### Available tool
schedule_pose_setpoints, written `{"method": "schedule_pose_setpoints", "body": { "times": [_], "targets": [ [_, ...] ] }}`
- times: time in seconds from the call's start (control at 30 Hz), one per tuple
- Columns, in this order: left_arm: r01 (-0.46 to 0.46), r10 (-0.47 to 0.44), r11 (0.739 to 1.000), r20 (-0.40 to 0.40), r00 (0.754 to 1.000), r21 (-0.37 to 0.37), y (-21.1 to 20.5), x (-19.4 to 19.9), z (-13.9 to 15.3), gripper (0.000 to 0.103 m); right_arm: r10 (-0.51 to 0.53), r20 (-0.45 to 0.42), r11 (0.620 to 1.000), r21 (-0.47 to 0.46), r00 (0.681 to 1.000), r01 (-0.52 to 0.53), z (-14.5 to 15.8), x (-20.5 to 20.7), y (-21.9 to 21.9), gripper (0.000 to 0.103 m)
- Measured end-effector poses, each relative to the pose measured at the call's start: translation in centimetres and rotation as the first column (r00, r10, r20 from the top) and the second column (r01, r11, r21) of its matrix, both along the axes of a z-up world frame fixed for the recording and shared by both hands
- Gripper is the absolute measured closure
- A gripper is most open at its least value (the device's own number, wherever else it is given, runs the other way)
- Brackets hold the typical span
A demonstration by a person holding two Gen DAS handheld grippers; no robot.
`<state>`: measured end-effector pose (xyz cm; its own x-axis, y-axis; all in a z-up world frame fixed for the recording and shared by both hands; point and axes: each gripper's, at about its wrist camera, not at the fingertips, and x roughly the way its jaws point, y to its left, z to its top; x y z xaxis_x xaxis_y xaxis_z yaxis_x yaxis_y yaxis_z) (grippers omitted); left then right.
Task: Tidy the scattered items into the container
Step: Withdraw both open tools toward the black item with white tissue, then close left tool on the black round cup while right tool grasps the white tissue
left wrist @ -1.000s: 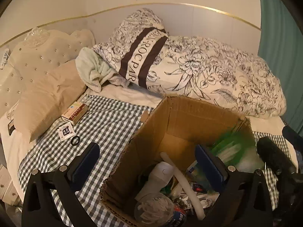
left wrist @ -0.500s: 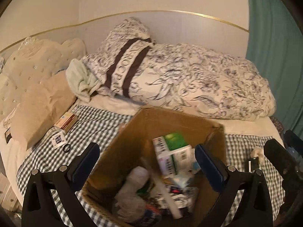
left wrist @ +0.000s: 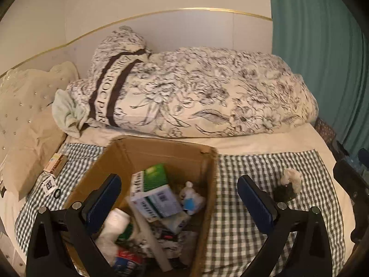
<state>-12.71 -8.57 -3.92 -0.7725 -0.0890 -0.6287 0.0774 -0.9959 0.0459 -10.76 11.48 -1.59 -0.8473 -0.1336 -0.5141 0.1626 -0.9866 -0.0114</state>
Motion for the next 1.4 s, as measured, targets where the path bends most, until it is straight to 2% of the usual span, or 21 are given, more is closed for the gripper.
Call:
{"method": "schedule_pose_setpoints", "body": {
  "times": [0.27,0.53,0.67,0.93,1.03,1.1,1.17,1.3,1.4],
  "targets": [
    [0.064,-0.062,0.996,0.035,0.997,-0.069,5.3,-1.2,-1.2,0.000,-0.038,0.021,0.999,0.018,0.999,0.037,-0.8,-0.9,4.2,0.000],
    [0.102,-0.094,0.990,0.085,0.992,-0.100,8.8,-2.9,-3.8,0.000,-0.102,0.051,0.994,0.035,0.993,0.101,-2.6,-2.6,8.2,0.000],
    [0.131,-0.124,0.990,0.118,0.985,-0.051,10.4,-4.6,-5.3,0.000,-0.130,0.083,0.991,0.041,0.988,0.127,-3.9,-3.8,9.8,0.000],
    [0.161,-0.160,0.987,0.194,0.968,0.008,13.3,-8.1,-8.7,0.000,-0.093,0.162,0.994,0.066,0.982,0.083,-7.6,-6.1,11.0,0.001],
    [0.161,-0.156,0.987,0.214,0.964,-0.007,13.7,-8.7,-9.9,0.000,-0.052,0.200,0.997,0.069,0.978,0.039,-9.3,-7.1,10.8,0.011],
    [0.156,-0.147,0.987,0.232,0.962,-0.024,13.5,-9.1,-10.8,0.000,-0.032,0.237,0.998,0.063,0.971,0.018,-10.5,-8.0,10.5,0.030],
    [0.144,-0.135,0.989,0.246,0.960,-0.020,13.2,-9.6,-11.4,0.000,-0.016,0.280,0.999,0.051,0.960,0.002,-12.0,-9.0,10.2,0.039],
    [0.138,-0.143,0.990,0.267,0.953,0.035,12.7,-10.5,-12.3,0.000,0.011,0.318,0.999,0.040,0.948,-0.025,-14.0,-10.4,9.5,0.039],
    [0.149,-0.157,0.988,0.279,0.947,0.050,13.1,-11.0,-13.0,0.000,0.031,0.326,0.998,0.035,0.945,-0.045,-14.8,-11.2,9.0,0.039]
  ]
}}
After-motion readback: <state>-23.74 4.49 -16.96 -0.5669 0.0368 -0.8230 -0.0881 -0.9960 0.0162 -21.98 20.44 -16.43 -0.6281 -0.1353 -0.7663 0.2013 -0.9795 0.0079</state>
